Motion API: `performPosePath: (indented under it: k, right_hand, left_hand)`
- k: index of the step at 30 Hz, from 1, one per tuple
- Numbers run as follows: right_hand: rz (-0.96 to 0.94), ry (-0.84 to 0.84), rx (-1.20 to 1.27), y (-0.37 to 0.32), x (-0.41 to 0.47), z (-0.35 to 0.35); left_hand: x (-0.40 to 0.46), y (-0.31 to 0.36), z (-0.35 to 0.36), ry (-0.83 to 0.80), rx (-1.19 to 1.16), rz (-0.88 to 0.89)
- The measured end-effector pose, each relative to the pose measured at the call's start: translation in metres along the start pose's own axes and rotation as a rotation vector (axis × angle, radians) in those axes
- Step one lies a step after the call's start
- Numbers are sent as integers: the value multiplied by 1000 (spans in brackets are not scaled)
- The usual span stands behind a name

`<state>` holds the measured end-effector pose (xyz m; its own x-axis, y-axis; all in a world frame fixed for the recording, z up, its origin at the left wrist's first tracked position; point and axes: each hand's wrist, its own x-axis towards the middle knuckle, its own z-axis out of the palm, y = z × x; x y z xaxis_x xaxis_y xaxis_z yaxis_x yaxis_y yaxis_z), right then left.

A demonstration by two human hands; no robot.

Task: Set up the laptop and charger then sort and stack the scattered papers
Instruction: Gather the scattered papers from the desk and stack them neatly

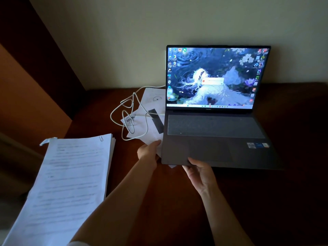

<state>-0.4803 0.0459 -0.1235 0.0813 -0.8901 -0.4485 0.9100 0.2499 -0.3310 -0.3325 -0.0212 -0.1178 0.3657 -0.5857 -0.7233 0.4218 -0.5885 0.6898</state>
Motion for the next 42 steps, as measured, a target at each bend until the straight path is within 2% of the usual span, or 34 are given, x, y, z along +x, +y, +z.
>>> performPosePath:
  k: [4, 8, 12, 17, 22, 23, 27, 34, 39, 42]
  right_hand:
    - [-16, -64, 2, 2, 3, -6]
    - [-42, -91, 17, 3, 6, -8]
    - [-29, -70, 27, 4, 9, -10]
    - [7, -32, 34, 3, 14, -13]
    - [6, 3, 28, 2, 16, -16]
    - [3, -4, 25, 2, 15, -17]
    - [-3, -25, 2, 0, 14, -16]
    - [55, 56, -24, -1, 14, -16]
    - [67, 188, -176, -5, 9, -5]
    - [49, 176, -212, -6, 8, -1]
  left_hand:
    - [9, 5, 8, -66, -53, -18]
    - [21, 4, 13, -145, 79, 7]
    - [25, 16, 22, 4, 156, 83]
    - [31, 22, 34, 15, 147, 83]
    - [36, 24, 41, -160, 186, 103]
    - [36, 25, 40, -148, 189, 107]
    - [15, 24, 21, 71, 251, 142]
    - [-23, -1, -47, 179, 379, 137]
    - [-41, -13, -84, 211, 444, 61]
    - [-49, -16, -98, 209, 457, -30]
